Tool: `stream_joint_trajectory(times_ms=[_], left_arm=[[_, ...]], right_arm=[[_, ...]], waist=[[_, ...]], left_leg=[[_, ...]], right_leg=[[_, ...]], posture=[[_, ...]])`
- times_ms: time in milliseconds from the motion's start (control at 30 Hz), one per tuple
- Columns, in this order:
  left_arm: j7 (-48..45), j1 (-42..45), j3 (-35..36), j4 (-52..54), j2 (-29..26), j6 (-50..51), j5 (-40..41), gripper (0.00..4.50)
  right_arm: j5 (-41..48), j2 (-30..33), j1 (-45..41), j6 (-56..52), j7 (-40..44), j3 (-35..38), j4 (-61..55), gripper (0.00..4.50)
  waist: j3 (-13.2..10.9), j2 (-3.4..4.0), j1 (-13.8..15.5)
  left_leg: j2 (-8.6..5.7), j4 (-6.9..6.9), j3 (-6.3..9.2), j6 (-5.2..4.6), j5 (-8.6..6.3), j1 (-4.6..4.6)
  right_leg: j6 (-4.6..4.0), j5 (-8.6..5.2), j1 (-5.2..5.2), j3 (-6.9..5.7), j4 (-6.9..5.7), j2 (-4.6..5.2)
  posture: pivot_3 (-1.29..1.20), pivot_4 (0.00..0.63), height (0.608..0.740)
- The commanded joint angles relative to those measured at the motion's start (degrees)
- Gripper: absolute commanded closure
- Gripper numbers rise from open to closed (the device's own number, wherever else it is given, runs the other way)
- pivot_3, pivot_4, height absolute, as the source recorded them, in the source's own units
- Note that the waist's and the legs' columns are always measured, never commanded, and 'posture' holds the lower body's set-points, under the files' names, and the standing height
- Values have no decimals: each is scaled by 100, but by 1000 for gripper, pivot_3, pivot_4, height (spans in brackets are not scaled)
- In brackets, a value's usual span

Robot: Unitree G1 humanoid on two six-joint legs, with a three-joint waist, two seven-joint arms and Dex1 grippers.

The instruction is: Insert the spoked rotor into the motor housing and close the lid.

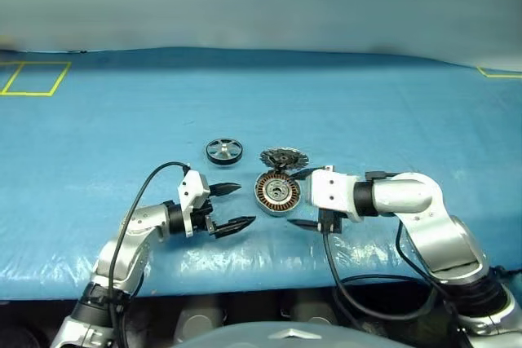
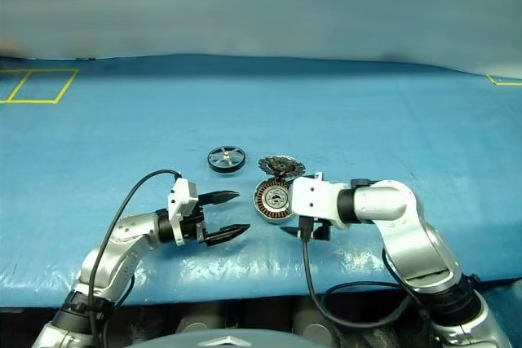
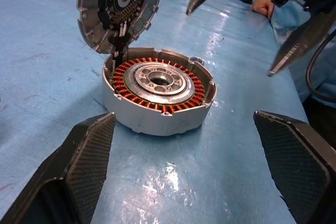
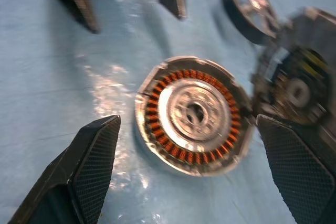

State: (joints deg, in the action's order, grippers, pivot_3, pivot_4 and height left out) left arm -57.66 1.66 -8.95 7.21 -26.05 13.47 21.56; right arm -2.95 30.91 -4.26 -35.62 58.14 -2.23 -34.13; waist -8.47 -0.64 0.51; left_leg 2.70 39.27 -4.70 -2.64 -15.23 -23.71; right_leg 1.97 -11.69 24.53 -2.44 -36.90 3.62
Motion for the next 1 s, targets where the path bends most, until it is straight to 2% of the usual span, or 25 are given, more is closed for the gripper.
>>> stream_joint_trajectory(times_ms=[33, 167, 267, 500, 833, 1000], left_arm=[[-82, -17, -44, 228, -1, -85, 68, 0], [-225, 85, -99, 50, 12, -227, 39, 0], [-416, 164, -160, -38, 32, -253, 86, 0], [-606, 276, -293, -342, 21, -409, -70, 0], [-666, 303, -386, -617, 83, -954, -313, 0], [-590, 263, -385, -576, 104, -928, -317, 0]], right_arm=[[281, -792, 722, -123, -1206, 856, -153, 120], [132, -1382, 1710, 254, -2109, 810, -90, 120], [-24, -1445, 2006, 541, -2519, 672, 199, 120], [99, -1486, 1972, 826, -3020, 642, 813, 120], [239, -1415, 1941, 1008, -3112, 290, 1255, 120], [248, -1263, 1977, 1076, -3075, 126, 1364, 1736]], waist=[[0, 5, 18], [0, 9, 25], [-2, 14, -17], [-1, 15, -73], [4, 8, -112], [5, 7, -116]], left_leg=[[0, -1, -2, 1, 1, -2], [-3, -12, -1, 3, 2, -5], [-1, -8, -12, 2, 2, -1], [1, -6, -6, 0, 4, 8], [3, -9, -3, 0, 4, 12], [5, -10, -2, 0, 4, 12]], right_leg=[[0, 0, 4, 2, -1, -1], [-3, -3, 7, 5, 0, -4], [19, -13, 7, 9, 0, -4], [21, -12, 8, 8, -1, -3], [18, -14, 3, 10, 1, -6], [18, -14, 4, 9, 0, -7]], posture=[[0, 150, 740], [0, 150, 740], [0, 150, 740], [0, 150, 740], [0, 150, 740], [0, 150, 740]])
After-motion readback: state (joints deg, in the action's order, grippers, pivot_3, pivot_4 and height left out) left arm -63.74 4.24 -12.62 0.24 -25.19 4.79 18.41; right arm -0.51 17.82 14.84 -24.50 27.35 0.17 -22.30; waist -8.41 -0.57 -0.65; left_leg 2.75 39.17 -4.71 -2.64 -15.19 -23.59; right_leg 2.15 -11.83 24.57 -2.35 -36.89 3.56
